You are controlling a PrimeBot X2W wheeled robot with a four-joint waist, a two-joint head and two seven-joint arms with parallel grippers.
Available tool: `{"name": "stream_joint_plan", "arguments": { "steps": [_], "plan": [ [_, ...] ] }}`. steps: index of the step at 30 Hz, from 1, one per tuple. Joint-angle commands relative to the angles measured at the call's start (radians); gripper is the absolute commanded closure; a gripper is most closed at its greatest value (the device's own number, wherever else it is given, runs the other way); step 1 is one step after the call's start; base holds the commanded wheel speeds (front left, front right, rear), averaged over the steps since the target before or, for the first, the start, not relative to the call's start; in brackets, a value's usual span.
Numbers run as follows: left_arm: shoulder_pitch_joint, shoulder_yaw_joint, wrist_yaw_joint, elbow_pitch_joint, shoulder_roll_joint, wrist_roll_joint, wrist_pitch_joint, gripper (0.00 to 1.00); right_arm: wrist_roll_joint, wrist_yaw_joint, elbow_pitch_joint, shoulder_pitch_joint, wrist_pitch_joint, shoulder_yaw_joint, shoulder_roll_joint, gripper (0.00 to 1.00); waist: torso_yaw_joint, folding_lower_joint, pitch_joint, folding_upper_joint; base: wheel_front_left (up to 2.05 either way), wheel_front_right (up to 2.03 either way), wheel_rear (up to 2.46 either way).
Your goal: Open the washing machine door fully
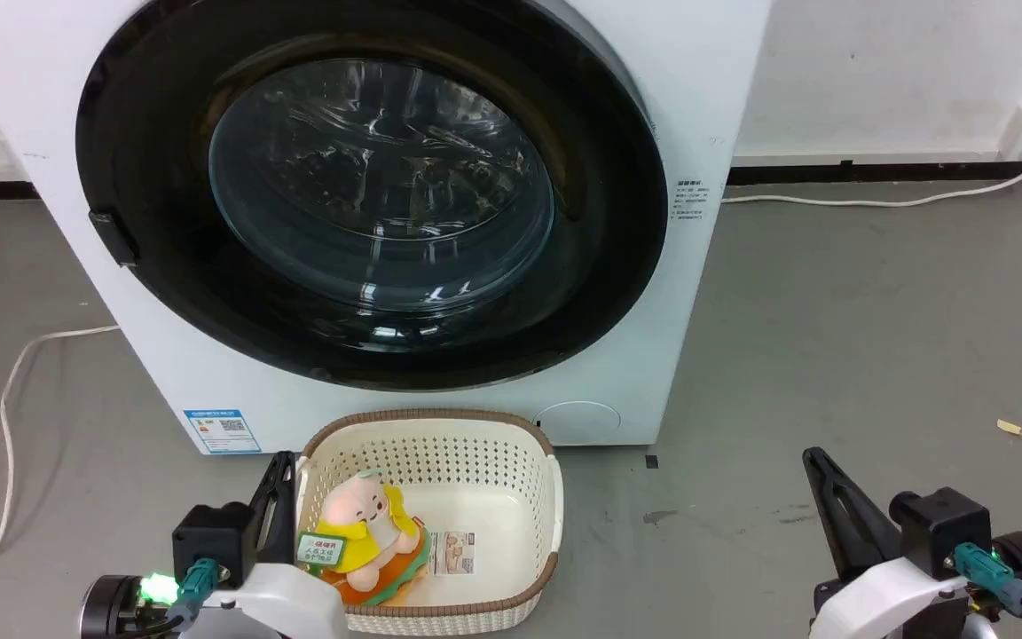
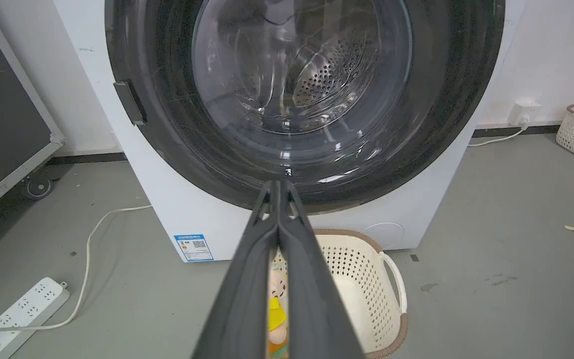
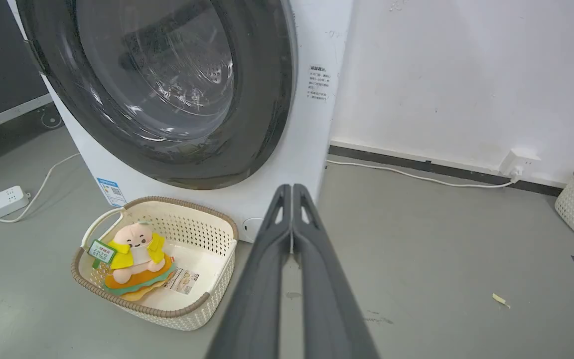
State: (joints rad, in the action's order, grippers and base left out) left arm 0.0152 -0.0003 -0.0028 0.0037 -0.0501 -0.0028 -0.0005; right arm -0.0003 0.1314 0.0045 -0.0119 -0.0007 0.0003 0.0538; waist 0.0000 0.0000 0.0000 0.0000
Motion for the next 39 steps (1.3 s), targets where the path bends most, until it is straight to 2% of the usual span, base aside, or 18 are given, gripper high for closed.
{"name": "stream_joint_plan", "arguments": {
  "steps": [1, 39],
  "plan": [
    [-0.015, 0.000, 0.003, -0.004, 0.000, 0.003, 0.000, 1.00, 0.000, -0.001, -0.005, 0.012, 0.001, 0.000, -0.004, 1.00, 0.000, 0.0000, 0.000, 0.0000, 0.00, 0.00, 0.00],
    [-0.015, 0.000, 0.003, -0.004, 0.000, 0.003, 0.000, 1.00, 0.000, -0.001, -0.005, 0.012, 0.001, 0.000, -0.004, 1.00, 0.000, 0.0000, 0.000, 0.0000, 0.00, 0.00, 0.00]
  ]
}}
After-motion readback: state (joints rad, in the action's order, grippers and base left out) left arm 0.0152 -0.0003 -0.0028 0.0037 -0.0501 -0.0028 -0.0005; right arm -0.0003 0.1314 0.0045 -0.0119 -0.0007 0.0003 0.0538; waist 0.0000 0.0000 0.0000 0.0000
